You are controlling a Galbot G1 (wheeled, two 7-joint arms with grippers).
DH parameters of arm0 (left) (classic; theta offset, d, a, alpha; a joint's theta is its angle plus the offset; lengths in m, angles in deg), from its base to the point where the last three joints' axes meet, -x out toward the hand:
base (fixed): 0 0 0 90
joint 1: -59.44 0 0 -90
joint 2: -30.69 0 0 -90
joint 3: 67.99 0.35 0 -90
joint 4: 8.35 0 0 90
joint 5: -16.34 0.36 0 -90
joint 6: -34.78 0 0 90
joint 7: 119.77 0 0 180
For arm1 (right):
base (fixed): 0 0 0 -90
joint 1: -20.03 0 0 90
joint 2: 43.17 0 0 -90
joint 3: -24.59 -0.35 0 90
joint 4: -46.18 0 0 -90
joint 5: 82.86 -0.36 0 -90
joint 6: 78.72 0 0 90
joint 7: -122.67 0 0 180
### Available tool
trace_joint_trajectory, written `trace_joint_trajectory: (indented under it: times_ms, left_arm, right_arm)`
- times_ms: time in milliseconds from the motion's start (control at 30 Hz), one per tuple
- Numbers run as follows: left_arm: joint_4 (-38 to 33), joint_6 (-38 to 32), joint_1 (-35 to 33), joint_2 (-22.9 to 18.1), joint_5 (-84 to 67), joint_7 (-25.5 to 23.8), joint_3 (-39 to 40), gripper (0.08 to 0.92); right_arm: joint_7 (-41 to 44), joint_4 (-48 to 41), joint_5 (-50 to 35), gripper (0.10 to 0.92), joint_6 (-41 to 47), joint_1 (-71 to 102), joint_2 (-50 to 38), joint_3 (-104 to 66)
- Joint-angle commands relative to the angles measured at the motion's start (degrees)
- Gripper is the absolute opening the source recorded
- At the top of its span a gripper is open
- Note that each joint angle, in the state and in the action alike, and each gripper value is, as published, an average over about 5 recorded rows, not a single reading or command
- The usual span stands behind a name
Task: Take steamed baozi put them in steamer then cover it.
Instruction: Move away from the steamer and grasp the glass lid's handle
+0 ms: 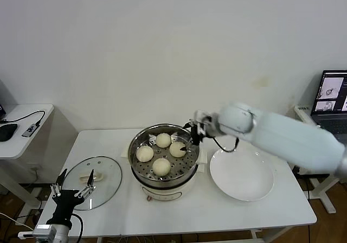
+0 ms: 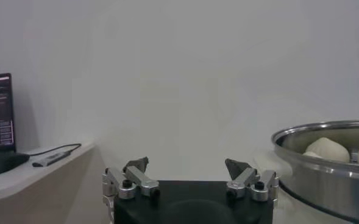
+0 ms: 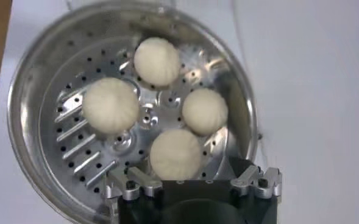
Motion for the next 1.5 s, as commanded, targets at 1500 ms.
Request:
trace_joint_trajectory:
  times_ms: [1500]
  left_arm:
    - [32.43, -9.68, 15.57, 7.53, 82.23, 9.83, -2.25, 0.823]
  right_arm:
    - [-16.16, 12.67, 28.42, 0.823, -33.36, 99.65, 38.20, -110.25]
